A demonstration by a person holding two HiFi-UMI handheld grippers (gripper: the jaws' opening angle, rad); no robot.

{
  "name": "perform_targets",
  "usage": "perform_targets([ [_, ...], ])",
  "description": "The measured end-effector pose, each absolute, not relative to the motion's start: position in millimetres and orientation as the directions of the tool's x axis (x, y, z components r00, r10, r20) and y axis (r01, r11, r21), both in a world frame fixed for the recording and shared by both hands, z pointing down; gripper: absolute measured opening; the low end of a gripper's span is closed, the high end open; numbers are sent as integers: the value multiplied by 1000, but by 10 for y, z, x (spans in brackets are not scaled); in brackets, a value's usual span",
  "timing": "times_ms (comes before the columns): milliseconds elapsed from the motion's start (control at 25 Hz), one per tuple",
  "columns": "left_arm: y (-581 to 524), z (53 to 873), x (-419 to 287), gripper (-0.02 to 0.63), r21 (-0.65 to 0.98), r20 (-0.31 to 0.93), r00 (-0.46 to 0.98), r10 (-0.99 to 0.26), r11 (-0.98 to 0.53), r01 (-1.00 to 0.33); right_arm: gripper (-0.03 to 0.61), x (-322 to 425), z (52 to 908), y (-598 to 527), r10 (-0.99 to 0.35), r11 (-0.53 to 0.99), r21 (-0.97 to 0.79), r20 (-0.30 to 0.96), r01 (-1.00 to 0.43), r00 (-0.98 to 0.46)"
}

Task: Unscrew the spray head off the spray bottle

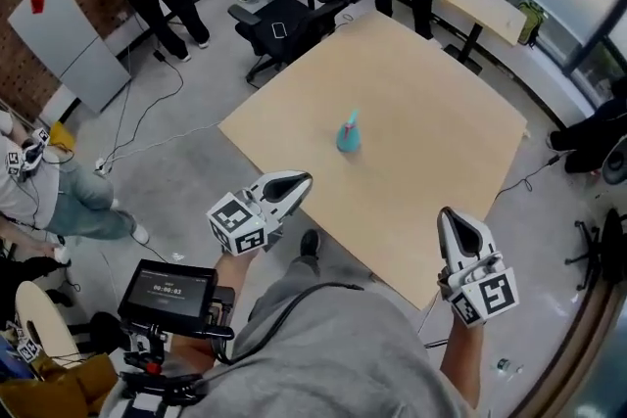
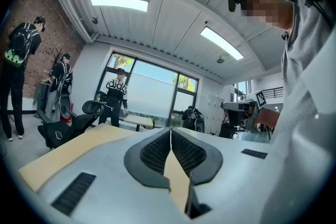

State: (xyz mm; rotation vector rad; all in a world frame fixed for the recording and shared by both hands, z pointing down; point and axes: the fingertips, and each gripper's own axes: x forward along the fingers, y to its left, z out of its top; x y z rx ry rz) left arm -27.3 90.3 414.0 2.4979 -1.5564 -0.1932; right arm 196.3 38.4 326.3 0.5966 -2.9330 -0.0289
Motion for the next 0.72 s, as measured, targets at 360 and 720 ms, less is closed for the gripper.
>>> perform_targets([
  [360, -152, 4776, -485, 5, 251, 47, 475, -879, -450, -857, 5, 1875, 3233, -173, -461, 887, 51, 182, -460, -869],
  [720, -1051, 5843, -632, 173, 193, 254, 545, -799, -510, -838, 5, 1446, 3298, -754, -492, 864, 22, 245, -502, -836],
])
